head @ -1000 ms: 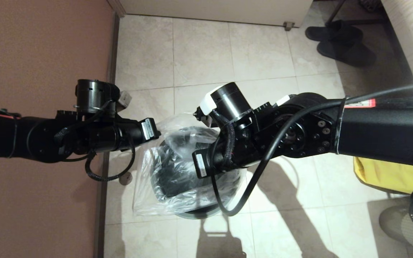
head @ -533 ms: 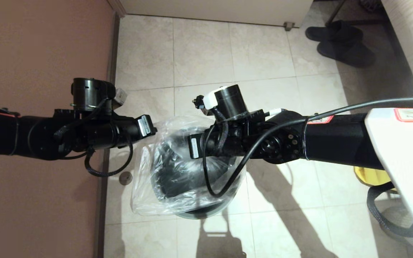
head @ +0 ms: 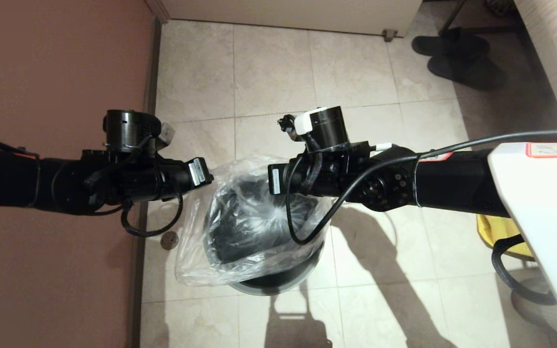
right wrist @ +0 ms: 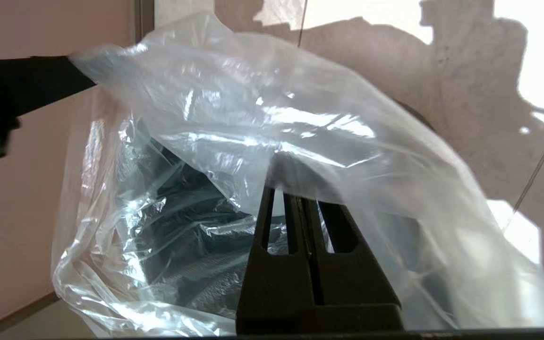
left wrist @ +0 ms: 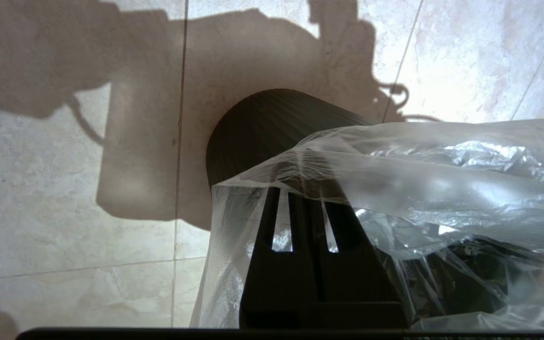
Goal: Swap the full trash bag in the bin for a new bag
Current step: Put the new garbage bag on the trash can
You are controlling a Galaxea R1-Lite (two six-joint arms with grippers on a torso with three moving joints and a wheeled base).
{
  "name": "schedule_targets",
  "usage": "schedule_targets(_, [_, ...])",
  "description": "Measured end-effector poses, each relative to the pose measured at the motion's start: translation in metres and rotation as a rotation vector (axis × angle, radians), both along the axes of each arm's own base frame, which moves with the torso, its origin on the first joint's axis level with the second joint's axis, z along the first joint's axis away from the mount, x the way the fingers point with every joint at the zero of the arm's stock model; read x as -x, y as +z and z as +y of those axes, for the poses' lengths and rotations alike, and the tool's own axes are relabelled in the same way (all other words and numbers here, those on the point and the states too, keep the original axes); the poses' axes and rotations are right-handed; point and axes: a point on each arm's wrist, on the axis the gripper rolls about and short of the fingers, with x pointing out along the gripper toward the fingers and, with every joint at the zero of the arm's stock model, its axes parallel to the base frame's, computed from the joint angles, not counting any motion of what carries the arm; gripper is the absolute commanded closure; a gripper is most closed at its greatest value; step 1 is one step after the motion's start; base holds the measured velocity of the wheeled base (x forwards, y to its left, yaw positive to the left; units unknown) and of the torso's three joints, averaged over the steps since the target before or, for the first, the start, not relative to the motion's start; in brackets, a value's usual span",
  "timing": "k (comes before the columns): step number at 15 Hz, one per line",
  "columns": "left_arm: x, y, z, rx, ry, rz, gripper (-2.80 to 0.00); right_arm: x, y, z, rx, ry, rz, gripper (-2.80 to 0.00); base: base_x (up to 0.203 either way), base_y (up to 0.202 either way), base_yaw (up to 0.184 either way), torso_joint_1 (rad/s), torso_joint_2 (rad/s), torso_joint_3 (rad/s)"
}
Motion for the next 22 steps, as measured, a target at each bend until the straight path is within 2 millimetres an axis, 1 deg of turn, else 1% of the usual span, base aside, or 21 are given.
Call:
schedule_targets(3, [-0.009, -0.006, -0.002, 0.001, 0.0, -0.006, 0.0, 0.003, 0.003, -0.001, -0.001, 0.001, 0.002, 0.0, 0.0, 0.0, 0.0, 0.0, 0.0, 0.0])
schedule_targets(6, [-0.015, -0.008, -0.003, 0.001, 0.0, -0.007, 0.0, 0.01, 0.013, -0.003, -0.019, 0.006, -0.006, 0.0, 0.0, 0.0, 0.0, 0.0, 0.0, 0.0])
schedule_targets(8, [-0.02, -0.008, -0.004, 0.001, 0.002, -0.011, 0.0, 0.012, 0.011, -0.006, -0.013, 0.001, 0.01, 0.0, 0.0, 0.0, 0.0, 0.0, 0.0, 0.0])
schedule_targets(11, [-0.026, -0.014, -0.005, -0.003, 0.004, 0.001, 0.0, 0.002, 0.007, -0.015, -0.018, -0.035, 0.028, 0.0, 0.0, 0.0, 0.0, 0.0, 0.0, 0.0])
schedule_targets(14, [-0.031, -0.019, -0.001, -0.005, 0.014, 0.008, 0.0, -0.014, -0.001, -0.022, -0.033, -0.068, 0.012, 0.0, 0.0, 0.0, 0.0, 0.0, 0.0, 0.0])
schedule_targets(16, [-0.033, -0.023, -0.001, -0.008, 0.015, 0.019, 0.0, -0.024, -0.009, -0.025, -0.033, -0.083, 0.015, 0.0, 0.0, 0.0, 0.0, 0.0, 0.0, 0.0])
schedule_targets(19, [-0.035, -0.027, 0.0, -0.014, 0.015, 0.031, 0.0, -0.033, -0.012, -0.032, -0.039, -0.103, 0.01, 0.0, 0.0, 0.0, 0.0, 0.0, 0.0, 0.0])
schedule_targets(22, [-0.034, -0.038, -0.002, -0.015, -0.003, 0.073, 0.0, -0.038, -0.022, -0.036, -0.015, -0.119, 0.033, 0.0, 0.0, 0.0, 0.0, 0.0, 0.0, 0.0])
